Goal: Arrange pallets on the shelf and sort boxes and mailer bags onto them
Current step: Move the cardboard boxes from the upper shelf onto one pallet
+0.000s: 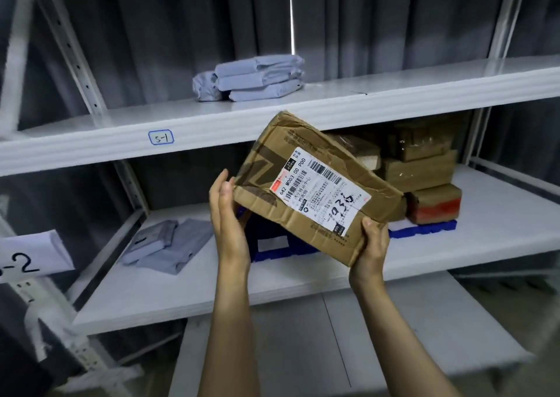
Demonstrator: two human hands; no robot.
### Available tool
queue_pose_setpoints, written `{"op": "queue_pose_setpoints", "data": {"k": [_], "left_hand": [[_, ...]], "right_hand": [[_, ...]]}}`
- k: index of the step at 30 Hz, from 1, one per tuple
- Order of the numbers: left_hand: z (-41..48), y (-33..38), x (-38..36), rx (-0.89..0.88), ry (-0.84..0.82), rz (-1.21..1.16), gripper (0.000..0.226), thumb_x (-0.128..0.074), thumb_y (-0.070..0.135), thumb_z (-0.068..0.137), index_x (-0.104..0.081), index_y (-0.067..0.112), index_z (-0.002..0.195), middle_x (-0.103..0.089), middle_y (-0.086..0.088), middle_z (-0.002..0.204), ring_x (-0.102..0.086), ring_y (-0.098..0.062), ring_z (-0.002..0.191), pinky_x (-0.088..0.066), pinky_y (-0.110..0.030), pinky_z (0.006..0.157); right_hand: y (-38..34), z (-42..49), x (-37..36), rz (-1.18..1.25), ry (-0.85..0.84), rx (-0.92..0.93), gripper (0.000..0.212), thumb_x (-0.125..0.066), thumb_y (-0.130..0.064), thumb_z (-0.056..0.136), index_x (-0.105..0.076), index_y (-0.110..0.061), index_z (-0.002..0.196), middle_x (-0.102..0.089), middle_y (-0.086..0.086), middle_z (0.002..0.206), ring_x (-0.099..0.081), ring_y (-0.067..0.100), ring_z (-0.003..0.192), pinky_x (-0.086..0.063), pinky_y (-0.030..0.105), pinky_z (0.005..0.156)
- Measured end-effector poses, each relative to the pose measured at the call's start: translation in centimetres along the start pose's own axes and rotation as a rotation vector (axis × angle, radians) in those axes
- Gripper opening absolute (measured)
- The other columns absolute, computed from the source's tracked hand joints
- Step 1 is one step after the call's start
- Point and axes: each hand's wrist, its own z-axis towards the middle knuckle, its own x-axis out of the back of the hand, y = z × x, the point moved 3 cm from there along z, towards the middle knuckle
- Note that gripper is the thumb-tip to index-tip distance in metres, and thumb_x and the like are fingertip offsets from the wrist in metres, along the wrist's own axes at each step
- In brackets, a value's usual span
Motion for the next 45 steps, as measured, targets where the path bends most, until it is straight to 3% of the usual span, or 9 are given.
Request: {"op": "queue_pose_setpoints", "data": {"k": [5,8,15,21,26,36,39,43,45], "left_hand": [[-2.5,-3.2,2.3,0.141,-0.018,0.024,0.076,-0.055,0.064,0.071,-0.055,0.015,0.129,-0.064,-0.006,0.124,-0.06,-0.016,0.114,-0.05,-0.043,0.095],[-3.1,-5.5,3.5,0.228,-0.078,0.037,0.072,-0.059,0.057,0.068,-0.054,0.016,0.127,-0.063,-0.008,0.124,-0.061,-0.02,0.113,-0.055,-0.042,0.086],[-4.5,-9.2,5.2,0.491,-0.179,0.015,0.067,-0.055,0.042,0.076,-0.046,0.02,0.138,-0.063,-0.013,0.126,-0.068,-0.028,0.1,-0.052,-0.045,0.09],[-5.4,-10.9,6.4,0.619,-0.256,0.095,0.09,-0.07,0.05,0.055,-0.047,0.023,0.138,-0.066,-0.005,0.122,-0.066,-0.028,0.106,-0.052,-0.045,0.088],[-6.3,-11.4,5.6,0.589,-0.231,0.102,0.055,-0.056,0.051,0.083,-0.05,0.035,0.135,-0.066,0.008,0.123,-0.063,-0.014,0.112,-0.051,-0.04,0.089],[-8.6,-13.0,3.7,0.669,-0.223,0.108,0.047,-0.045,0.058,0.088,-0.051,0.039,0.13,-0.065,0.014,0.123,-0.062,-0.008,0.113,-0.047,-0.038,0.101],[-8.2,-12.6,3.4,0.641,-0.181,0.178,0.062,-0.054,0.072,0.071,-0.051,0.044,0.127,-0.064,0.014,0.124,-0.061,-0.011,0.113,-0.05,-0.04,0.097],[-7.4,-12.4,2.6,0.643,-0.052,0.233,0.108,-0.064,0.089,0.043,-0.051,0.027,0.131,-0.067,0.005,0.12,-0.065,-0.014,0.105,-0.054,-0.035,0.085],[-7.9,-12.4,1.5,0.682,-0.015,0.202,0.106,-0.063,0.087,0.043,-0.053,0.024,0.128,-0.068,0.002,0.116,-0.067,-0.017,0.101,-0.056,-0.032,0.072]], "right_hand": [[0.1,0.1,1.8,-0.149,-0.083,-0.021,0.046,-0.06,-0.04,0.07,-0.058,-0.015,0.108,-0.067,-0.001,0.098,-0.063,0.008,0.09,-0.051,0.02,0.077],[0.1,0.5,2.9,-0.186,-0.049,-0.055,0.054,-0.061,-0.041,0.072,-0.059,-0.01,0.116,-0.067,0.0,0.105,-0.063,0.009,0.094,-0.051,0.023,0.077],[-0.1,0.5,3.2,-0.266,-0.075,-0.075,0.058,-0.062,-0.039,0.069,-0.059,-0.018,0.123,-0.065,-0.007,0.111,-0.063,0.003,0.097,-0.053,0.023,0.077],[0.3,0.4,3.1,-0.333,-0.198,-0.082,0.051,-0.065,-0.046,0.069,-0.058,-0.041,0.12,-0.058,-0.009,0.128,-0.054,0.019,0.121,-0.047,0.044,0.099],[-0.2,0.1,2.5,-0.385,-0.243,-0.036,0.052,-0.062,-0.038,0.066,-0.061,-0.029,0.117,-0.061,-0.006,0.121,-0.055,0.021,0.115,-0.05,0.038,0.09],[-0.5,1.7,2.9,-0.41,-0.237,-0.085,0.055,-0.058,-0.028,0.058,-0.068,-0.013,0.109,-0.068,0.001,0.101,-0.059,0.015,0.096,-0.046,0.024,0.076],[-0.3,1.8,4.2,-0.378,-0.197,-0.175,0.055,-0.059,-0.029,0.06,-0.066,-0.018,0.113,-0.065,0.002,0.107,-0.059,0.016,0.098,-0.047,0.027,0.076],[1.0,1.0,6.2,-0.269,-0.058,-0.329,0.064,-0.061,-0.04,0.065,-0.057,-0.024,0.127,-0.061,0.004,0.121,-0.058,0.019,0.108,-0.049,0.031,0.075],[1.6,0.5,6.4,-0.254,-0.03,-0.388,0.077,-0.068,-0.047,0.062,-0.048,-0.028,0.135,-0.06,0.002,0.126,-0.056,0.019,0.116,-0.052,0.037,0.082]]}}
